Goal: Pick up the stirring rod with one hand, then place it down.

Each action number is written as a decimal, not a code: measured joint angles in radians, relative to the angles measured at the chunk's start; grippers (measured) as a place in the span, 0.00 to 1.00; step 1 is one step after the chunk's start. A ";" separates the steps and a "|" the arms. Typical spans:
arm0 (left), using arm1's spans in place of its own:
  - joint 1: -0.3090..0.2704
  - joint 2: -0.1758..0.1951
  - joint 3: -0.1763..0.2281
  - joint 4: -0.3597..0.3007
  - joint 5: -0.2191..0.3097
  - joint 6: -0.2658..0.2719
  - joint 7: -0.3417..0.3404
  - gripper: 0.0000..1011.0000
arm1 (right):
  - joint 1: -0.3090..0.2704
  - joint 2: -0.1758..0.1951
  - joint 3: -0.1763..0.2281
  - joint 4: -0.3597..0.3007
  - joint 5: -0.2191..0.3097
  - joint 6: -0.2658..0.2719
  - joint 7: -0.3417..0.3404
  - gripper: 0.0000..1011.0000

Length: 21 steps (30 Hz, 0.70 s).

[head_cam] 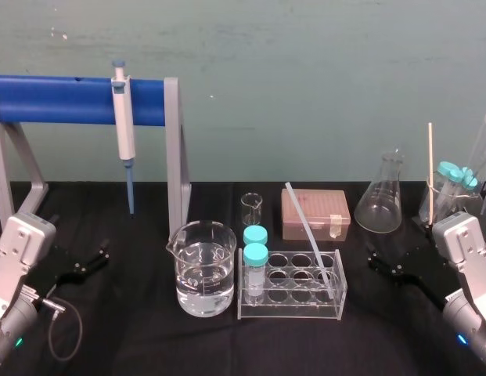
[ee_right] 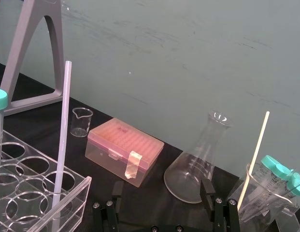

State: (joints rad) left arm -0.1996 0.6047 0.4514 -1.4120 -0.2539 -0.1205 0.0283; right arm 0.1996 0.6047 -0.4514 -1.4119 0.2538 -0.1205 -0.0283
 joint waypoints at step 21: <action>0.000 0.000 0.000 0.000 0.000 0.000 0.000 0.99 | 0.000 0.000 0.000 0.000 0.000 0.000 0.000 0.99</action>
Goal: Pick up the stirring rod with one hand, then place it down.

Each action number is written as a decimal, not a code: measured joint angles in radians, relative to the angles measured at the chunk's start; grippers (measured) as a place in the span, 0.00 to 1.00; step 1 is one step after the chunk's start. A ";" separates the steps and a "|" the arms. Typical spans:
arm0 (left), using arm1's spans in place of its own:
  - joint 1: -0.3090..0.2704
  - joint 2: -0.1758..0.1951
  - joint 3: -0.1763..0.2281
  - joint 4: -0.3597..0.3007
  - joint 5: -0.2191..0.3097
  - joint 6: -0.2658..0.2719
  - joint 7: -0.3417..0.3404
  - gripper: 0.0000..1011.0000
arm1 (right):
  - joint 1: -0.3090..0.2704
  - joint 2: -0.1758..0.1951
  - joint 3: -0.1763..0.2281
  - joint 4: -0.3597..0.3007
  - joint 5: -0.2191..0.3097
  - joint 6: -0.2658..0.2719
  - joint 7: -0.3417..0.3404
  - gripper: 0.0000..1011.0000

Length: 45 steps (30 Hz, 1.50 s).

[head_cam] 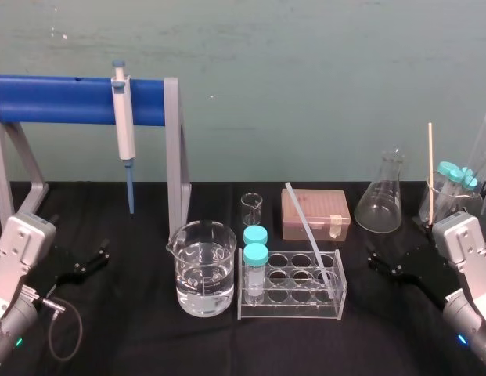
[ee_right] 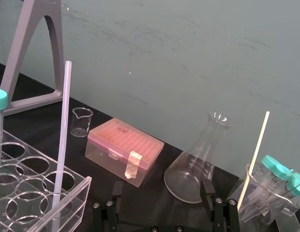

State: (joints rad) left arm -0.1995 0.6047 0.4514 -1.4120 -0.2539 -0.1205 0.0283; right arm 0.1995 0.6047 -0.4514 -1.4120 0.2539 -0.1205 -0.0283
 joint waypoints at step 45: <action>0.000 0.000 0.000 0.000 0.000 0.000 0.000 0.99 | 0.161 -0.089 -0.020 0.087 -0.003 -0.160 0.346 0.99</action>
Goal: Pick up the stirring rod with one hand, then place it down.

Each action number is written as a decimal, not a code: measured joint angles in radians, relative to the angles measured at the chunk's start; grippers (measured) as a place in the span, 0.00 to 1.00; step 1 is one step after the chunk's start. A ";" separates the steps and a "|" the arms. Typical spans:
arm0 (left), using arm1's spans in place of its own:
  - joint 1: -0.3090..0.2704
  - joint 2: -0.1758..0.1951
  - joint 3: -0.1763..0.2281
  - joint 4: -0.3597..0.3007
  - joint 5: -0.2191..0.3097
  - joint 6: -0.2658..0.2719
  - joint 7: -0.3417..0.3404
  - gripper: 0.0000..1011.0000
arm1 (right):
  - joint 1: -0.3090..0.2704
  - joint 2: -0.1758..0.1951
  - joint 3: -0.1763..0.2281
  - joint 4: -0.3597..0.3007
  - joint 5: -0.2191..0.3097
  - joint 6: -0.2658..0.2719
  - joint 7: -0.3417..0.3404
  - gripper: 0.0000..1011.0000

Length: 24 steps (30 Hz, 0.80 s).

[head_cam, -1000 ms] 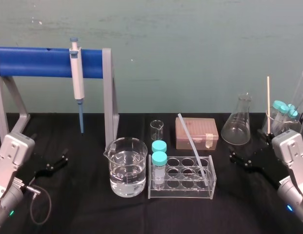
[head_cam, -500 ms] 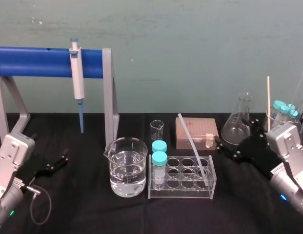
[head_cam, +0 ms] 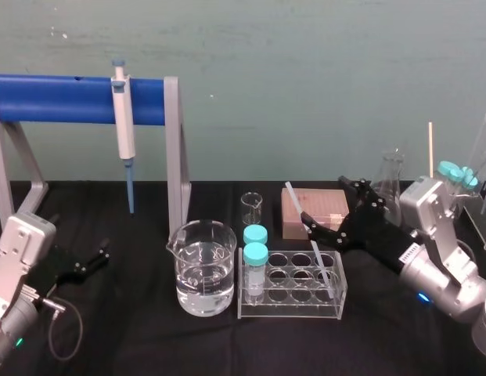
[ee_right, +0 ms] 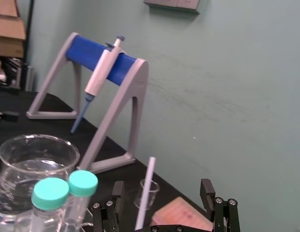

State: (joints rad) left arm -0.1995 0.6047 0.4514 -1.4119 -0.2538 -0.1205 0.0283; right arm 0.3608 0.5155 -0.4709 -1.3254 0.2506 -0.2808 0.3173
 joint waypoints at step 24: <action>0.000 0.000 0.000 0.000 0.000 0.000 0.000 0.99 | 0.162 -0.132 0.034 0.294 0.158 0.057 0.290 0.99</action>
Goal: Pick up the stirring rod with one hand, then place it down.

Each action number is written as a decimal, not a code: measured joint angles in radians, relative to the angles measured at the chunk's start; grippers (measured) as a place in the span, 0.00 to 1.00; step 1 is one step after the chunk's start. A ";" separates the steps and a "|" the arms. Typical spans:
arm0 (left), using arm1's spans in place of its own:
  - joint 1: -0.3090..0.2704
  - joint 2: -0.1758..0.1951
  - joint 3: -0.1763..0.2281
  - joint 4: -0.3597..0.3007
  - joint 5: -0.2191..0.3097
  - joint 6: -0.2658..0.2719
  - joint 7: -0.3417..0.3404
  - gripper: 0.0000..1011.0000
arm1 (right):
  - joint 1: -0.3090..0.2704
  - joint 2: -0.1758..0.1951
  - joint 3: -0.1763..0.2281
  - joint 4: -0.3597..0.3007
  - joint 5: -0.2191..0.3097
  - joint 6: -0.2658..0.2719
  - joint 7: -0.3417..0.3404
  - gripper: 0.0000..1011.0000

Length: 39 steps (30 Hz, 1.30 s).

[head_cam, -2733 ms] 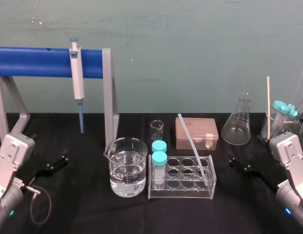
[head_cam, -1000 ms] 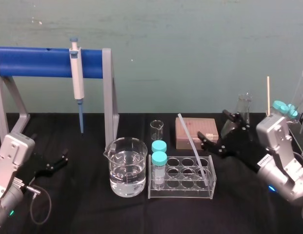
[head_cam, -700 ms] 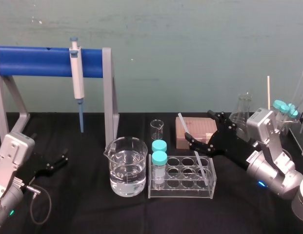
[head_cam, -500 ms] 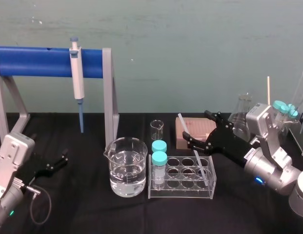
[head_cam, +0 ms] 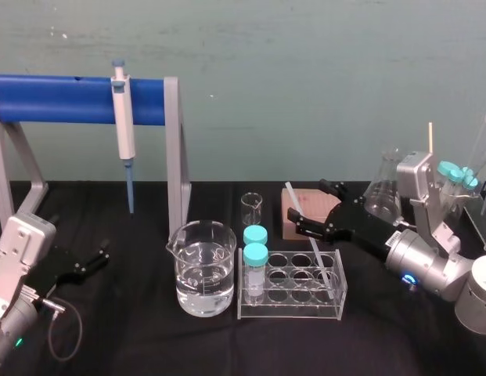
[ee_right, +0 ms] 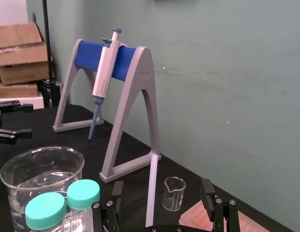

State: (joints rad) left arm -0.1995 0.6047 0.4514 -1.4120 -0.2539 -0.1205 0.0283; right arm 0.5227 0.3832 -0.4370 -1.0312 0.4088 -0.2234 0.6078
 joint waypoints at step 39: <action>0.000 0.000 0.000 0.000 0.000 0.000 0.000 0.99 | 0.063 -0.059 -0.001 0.137 0.013 0.027 0.104 0.99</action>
State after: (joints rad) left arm -0.1995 0.6047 0.4514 -1.4120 -0.2539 -0.1205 0.0283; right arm 0.5857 0.3238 -0.4381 -0.8945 0.4215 -0.1966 0.7118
